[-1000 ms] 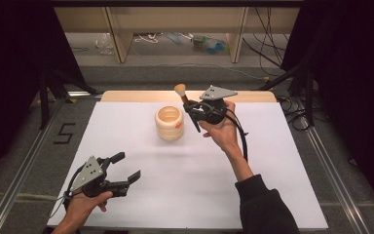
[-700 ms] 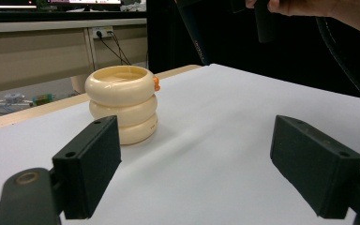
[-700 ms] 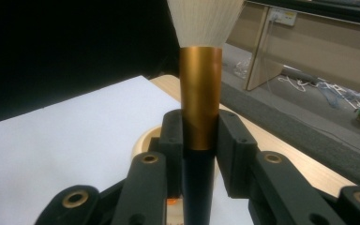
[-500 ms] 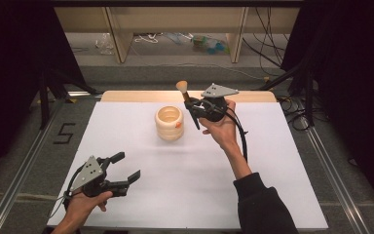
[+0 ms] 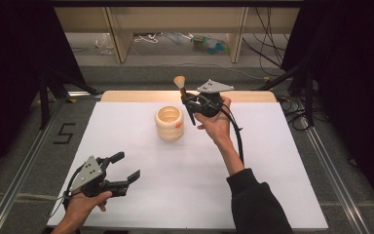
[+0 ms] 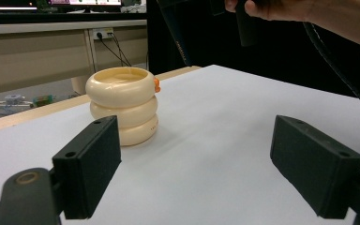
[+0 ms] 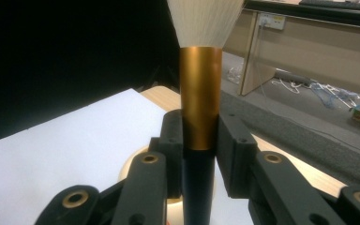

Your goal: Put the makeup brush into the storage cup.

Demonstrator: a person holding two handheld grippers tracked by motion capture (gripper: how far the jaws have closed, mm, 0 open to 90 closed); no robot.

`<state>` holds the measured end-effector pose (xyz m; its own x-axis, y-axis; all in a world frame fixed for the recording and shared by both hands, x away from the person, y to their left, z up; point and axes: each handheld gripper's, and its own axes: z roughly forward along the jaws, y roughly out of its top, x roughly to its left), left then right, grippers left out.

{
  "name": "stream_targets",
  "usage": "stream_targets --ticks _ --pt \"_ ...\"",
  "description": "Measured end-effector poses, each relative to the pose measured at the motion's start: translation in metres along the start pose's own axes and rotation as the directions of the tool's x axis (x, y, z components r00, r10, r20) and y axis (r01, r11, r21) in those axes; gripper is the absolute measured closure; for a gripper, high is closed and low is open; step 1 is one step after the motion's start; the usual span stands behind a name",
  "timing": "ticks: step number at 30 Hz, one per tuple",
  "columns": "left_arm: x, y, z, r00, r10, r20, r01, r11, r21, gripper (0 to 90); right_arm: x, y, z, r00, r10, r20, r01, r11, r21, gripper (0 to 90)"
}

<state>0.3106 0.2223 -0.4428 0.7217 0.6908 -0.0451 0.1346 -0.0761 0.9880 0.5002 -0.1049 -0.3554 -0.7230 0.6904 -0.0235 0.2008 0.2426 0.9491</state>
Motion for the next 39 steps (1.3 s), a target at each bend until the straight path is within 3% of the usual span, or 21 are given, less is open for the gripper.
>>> stream_targets --ticks 16,17,18,19,22,24,30,31,34,35,38,39 --pt "0.002 0.000 0.002 0.9997 0.025 0.004 -0.025 0.9996 -0.017 16.4 0.000 0.001 0.009 0.9999 0.013 0.011 -0.012 0.999 -0.030 73.7" --pt "0.000 0.000 0.001 1.0000 0.001 0.005 -0.001 0.9999 -0.011 16.4 0.000 0.001 0.009 0.9998 0.015 0.012 -0.014 0.999 -0.033 73.7" --pt "0.001 0.000 0.001 1.0000 0.003 0.005 -0.003 0.9999 -0.010 16.4 0.000 0.001 0.010 0.9997 0.017 0.016 -0.016 0.999 -0.035 73.7" --pt "0.003 0.000 0.002 0.9995 0.033 0.002 -0.033 0.9993 -0.019 16.4 0.000 0.001 0.010 0.9998 0.014 0.017 -0.013 0.999 -0.034 73.7" --pt "0.003 0.001 0.002 0.9990 0.043 -0.008 -0.044 0.9989 -0.019 16.4 0.002 0.003 0.010 0.9999 0.009 0.011 -0.008 0.999 -0.032 73.7" --pt "0.000 0.000 0.001 0.9999 0.003 -0.010 -0.003 1.0000 0.003 16.4 0.003 0.005 0.011 0.9999 0.004 0.011 -0.004 0.999 -0.033 73.7" --pt "0.000 0.000 0.000 1.0000 -0.007 -0.005 0.007 1.0000 0.005 16.4 0.005 0.012 0.016 1.0000 0.004 0.005 -0.004 0.999 -0.041 73.7" --pt "0.015 0.005 0.001 0.9768 0.214 -0.013 -0.214 0.9768 -0.008 16.4 0.006 0.012 0.017 1.0000 0.007 0.003 -0.007 0.999 -0.038 73.7" --pt "0.016 0.006 -0.001 0.9709 0.237 -0.034 -0.237 0.9715 0.004 16.4 0.005 0.011 0.020 1.0000 0.005 0.005 -0.005 0.999 -0.034 73.7" --pt "0.015 0.006 0.000 0.9737 0.228 -0.002 -0.228 0.9737 0.003 16.4 0.005 0.010 0.021 0.9999 0.011 0.008 -0.011 0.999 -0.036 73.7" --pt "0.015 0.006 0.000 0.9734 0.229 -0.008 -0.229 0.9734 0.008 16.4 0.004 0.011 0.022 0.9998 0.016 0.007 -0.016 0.999 -0.042 73.7" --pt "0.017 0.007 -0.001 0.9695 0.242 -0.042 -0.241 0.9704 0.012 16.4 0.005 0.011 0.022 0.9997 0.025 0.007 -0.025 0.999 -0.035 73.7"
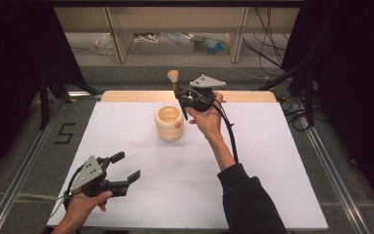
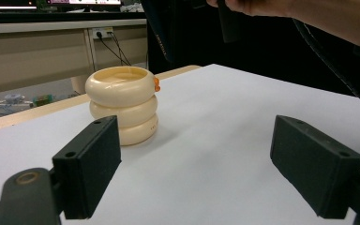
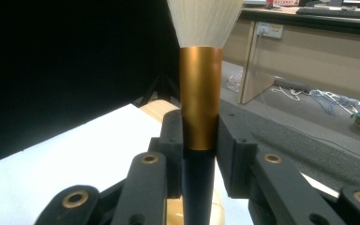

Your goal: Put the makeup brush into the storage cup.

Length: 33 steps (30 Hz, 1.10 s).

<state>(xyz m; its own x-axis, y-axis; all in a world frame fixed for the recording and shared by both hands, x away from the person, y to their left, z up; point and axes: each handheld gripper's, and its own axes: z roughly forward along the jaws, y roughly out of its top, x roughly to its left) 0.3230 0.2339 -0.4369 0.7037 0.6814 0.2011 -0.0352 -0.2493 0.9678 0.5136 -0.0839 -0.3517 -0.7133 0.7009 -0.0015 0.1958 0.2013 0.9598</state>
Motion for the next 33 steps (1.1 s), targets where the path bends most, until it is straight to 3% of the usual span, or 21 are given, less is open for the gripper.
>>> stream_targets --ticks 3,4,6,7,8,22,29,33 --pt "-0.001 0.000 0.000 0.9999 -0.009 0.012 0.009 1.0000 -0.001 16.4 0.000 0.003 0.002 0.9999 -0.014 0.004 0.014 1.000 -0.003 73.6" --pt "0.001 0.000 0.000 0.9997 0.021 0.010 -0.021 0.9998 0.000 16.4 0.000 0.005 0.002 0.9999 -0.015 0.001 0.015 1.000 -0.003 73.7" --pt "0.003 0.001 0.000 0.9992 0.039 0.007 -0.039 0.9993 0.000 16.4 0.002 0.010 0.003 0.9997 -0.023 -0.006 0.023 1.000 -0.013 73.7" --pt "-0.013 -0.002 0.001 0.9806 -0.192 0.038 0.193 0.9812 -0.013 16.4 0.003 0.011 0.003 0.9997 -0.022 -0.008 0.022 1.000 -0.010 73.7" --pt "-0.015 -0.003 0.001 0.9755 -0.216 0.044 0.216 0.9763 -0.008 16.4 0.003 0.011 0.004 0.9997 -0.021 -0.010 0.020 1.000 -0.014 73.7" --pt "-0.015 -0.002 0.002 0.9758 -0.214 0.045 0.215 0.9766 -0.011 16.4 0.002 0.007 0.017 0.9999 0.010 -0.001 -0.010 1.000 -0.007 73.7" --pt "-0.015 -0.002 0.001 0.9753 -0.216 0.045 0.217 0.9761 -0.012 16.4 0.007 0.015 0.024 0.9998 -0.012 -0.017 0.012 1.000 -0.009 73.7" --pt "-0.015 -0.002 0.001 0.9752 -0.217 0.046 0.217 0.9761 -0.011 16.4 0.005 0.012 0.030 0.9992 0.027 -0.030 -0.028 0.999 -0.019 73.7"
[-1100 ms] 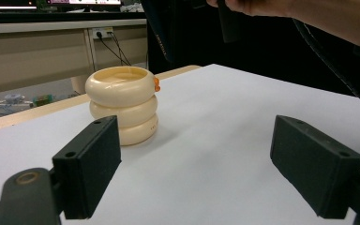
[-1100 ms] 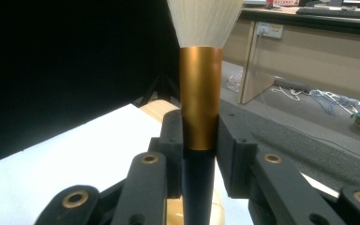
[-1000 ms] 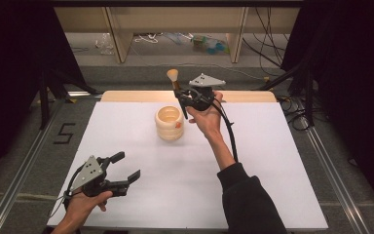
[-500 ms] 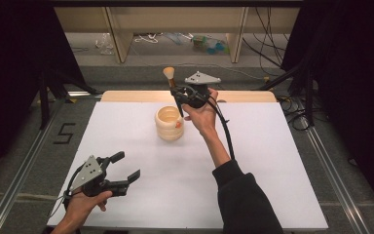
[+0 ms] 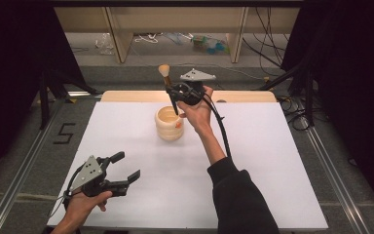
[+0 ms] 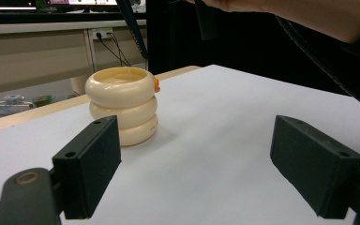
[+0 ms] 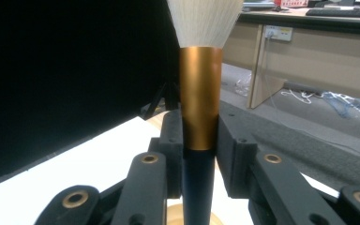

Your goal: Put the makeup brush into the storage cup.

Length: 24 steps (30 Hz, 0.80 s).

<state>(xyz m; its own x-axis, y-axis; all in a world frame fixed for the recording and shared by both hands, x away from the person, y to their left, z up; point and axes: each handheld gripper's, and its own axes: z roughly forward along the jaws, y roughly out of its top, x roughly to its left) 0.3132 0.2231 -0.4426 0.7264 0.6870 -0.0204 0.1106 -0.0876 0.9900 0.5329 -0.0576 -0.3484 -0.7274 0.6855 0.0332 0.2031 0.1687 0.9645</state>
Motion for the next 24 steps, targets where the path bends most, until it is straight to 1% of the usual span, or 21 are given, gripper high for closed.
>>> stream_targets --ticks 3,7,8,9,11,16,20,22,24 --pt "0.001 0.000 0.000 1.0000 0.003 0.001 -0.003 1.0000 -0.001 16.4 0.001 -0.001 0.003 1.0000 -0.002 0.000 0.002 1.000 0.004 73.6" --pt "0.000 0.000 0.000 1.0000 0.001 0.001 -0.001 1.0000 0.000 16.4 0.005 -0.001 0.006 0.9999 -0.003 -0.016 0.003 1.000 -0.001 73.7" --pt "0.000 0.000 0.000 1.0000 -0.008 0.000 0.008 1.0000 0.000 16.4 0.006 -0.002 0.007 0.9999 -0.004 -0.015 0.003 1.000 -0.006 73.7" --pt "0.000 0.000 0.000 1.0000 -0.003 0.000 0.003 1.0000 0.001 16.4 0.006 -0.002 0.007 0.9999 -0.005 -0.016 0.005 1.000 -0.003 73.7" --pt "-0.001 0.000 0.000 1.0000 -0.009 -0.001 0.009 1.0000 -0.001 16.4 0.006 -0.003 0.009 0.9998 0.002 -0.018 -0.002 1.000 -0.005 73.7" --pt "0.001 0.000 0.000 1.0000 0.004 0.001 -0.004 1.0000 0.001 16.4 0.007 -0.001 0.013 0.9998 -0.006 -0.017 0.006 1.000 -0.001 73.7" --pt "0.001 0.000 0.000 1.0000 0.005 0.001 -0.005 1.0000 0.001 16.5 0.010 0.001 0.017 0.9998 -0.014 -0.017 0.014 1.000 -0.010 73.7" --pt "0.000 0.000 0.000 1.0000 -0.007 0.001 0.007 1.0000 -0.002 16.5 0.010 0.001 0.018 0.9997 -0.014 -0.018 0.014 1.000 -0.002 73.7" --pt "0.000 0.000 0.000 1.0000 -0.007 0.001 0.007 1.0000 -0.001 16.5 0.009 -0.001 0.021 0.9997 -0.016 -0.016 0.016 1.000 0.005 73.7"
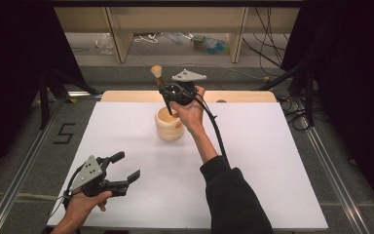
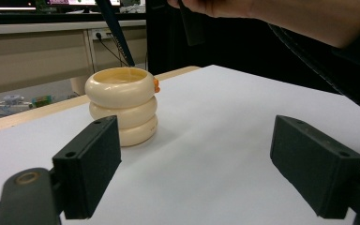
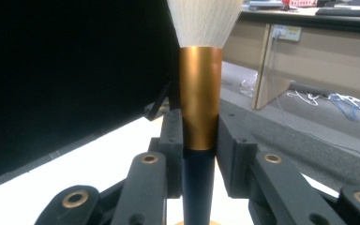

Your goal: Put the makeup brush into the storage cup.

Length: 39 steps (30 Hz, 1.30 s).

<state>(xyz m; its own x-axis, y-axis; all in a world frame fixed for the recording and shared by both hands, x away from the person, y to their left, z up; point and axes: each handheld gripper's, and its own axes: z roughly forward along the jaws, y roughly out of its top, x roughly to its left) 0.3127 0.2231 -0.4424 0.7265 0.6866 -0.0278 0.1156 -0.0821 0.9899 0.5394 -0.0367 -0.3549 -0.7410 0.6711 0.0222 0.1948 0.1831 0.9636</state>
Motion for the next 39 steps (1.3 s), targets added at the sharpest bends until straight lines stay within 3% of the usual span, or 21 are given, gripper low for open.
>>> stream_targets --ticks 5,18,39 --pt "0.001 0.000 0.000 0.9999 0.012 0.001 -0.012 0.9999 0.000 16.5 -0.002 -0.005 0.004 0.9999 0.001 0.013 -0.001 1.000 0.016 73.6" --pt "0.000 0.000 0.000 1.0000 -0.001 0.000 0.001 1.0000 -0.003 16.5 -0.004 -0.014 0.012 0.9997 -0.011 0.023 0.011 0.999 0.038 73.6" --pt "0.000 0.000 -0.001 1.0000 -0.003 -0.003 0.003 1.0000 -0.004 16.4 -0.002 -0.027 0.020 0.9999 0.002 0.011 -0.002 0.997 0.071 73.6"
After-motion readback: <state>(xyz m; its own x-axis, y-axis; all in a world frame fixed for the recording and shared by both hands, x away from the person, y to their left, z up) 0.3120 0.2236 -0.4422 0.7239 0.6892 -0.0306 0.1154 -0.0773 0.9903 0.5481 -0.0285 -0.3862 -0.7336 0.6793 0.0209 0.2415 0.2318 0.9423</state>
